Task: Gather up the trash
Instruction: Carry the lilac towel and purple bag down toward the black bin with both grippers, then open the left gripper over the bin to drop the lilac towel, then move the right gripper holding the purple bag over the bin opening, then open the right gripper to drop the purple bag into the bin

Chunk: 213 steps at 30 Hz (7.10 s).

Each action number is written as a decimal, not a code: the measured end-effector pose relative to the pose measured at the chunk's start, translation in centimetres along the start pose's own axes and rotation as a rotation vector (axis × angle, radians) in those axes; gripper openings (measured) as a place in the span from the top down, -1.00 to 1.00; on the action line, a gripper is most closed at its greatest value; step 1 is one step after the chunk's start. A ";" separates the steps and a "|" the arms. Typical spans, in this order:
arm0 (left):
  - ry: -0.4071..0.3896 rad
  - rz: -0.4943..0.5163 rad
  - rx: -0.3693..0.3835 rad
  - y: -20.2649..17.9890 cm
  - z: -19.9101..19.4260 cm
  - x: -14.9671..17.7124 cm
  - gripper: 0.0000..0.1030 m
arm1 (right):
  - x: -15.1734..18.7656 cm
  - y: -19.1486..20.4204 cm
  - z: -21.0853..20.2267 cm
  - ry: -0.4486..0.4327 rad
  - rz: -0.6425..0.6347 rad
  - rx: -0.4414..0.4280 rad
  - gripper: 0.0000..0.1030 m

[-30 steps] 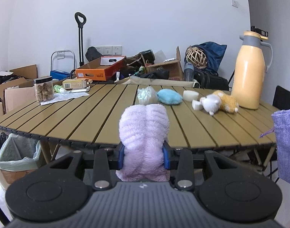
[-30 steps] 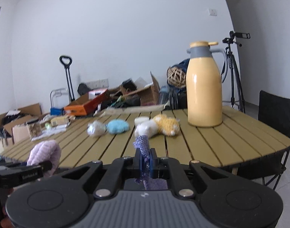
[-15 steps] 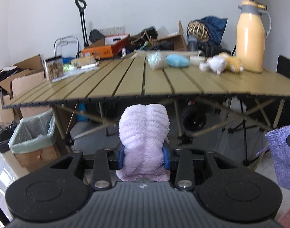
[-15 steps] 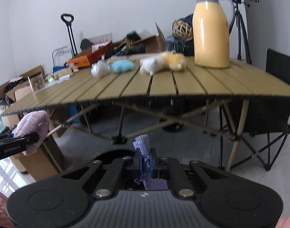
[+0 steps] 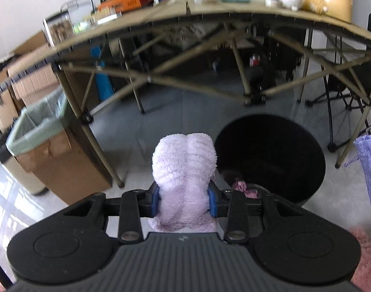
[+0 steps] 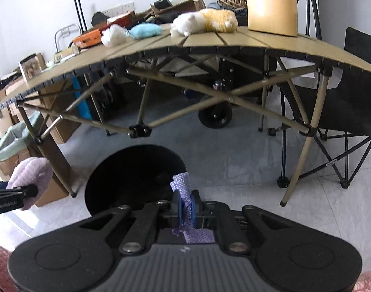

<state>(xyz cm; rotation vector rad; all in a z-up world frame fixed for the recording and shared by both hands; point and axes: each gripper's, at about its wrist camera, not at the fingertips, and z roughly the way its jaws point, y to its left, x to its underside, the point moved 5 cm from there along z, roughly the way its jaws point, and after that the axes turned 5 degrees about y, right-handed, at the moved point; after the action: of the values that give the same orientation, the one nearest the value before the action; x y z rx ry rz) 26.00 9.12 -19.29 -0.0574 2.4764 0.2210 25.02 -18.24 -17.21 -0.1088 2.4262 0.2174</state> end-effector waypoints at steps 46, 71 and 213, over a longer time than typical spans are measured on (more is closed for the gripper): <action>0.253 -0.079 0.190 -5.8 3.6 -5.7 0.28 | 0.8 -4.1 3.2 0.097 0.096 0.092 0.87; 0.320 -0.044 0.209 -13.3 6.8 -8.0 0.28 | 2.1 -7.8 4.2 0.138 0.162 0.138 0.87; 0.384 -0.318 -0.003 6.2 7.3 -2.7 -1.00 | -6.0 11.9 15.2 0.317 -0.097 -0.004 -0.79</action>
<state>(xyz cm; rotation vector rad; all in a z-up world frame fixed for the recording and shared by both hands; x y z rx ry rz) 31.97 16.46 -22.44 -0.5361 2.7970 0.0815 37.67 -3.62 -23.18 -0.2813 2.7270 0.1718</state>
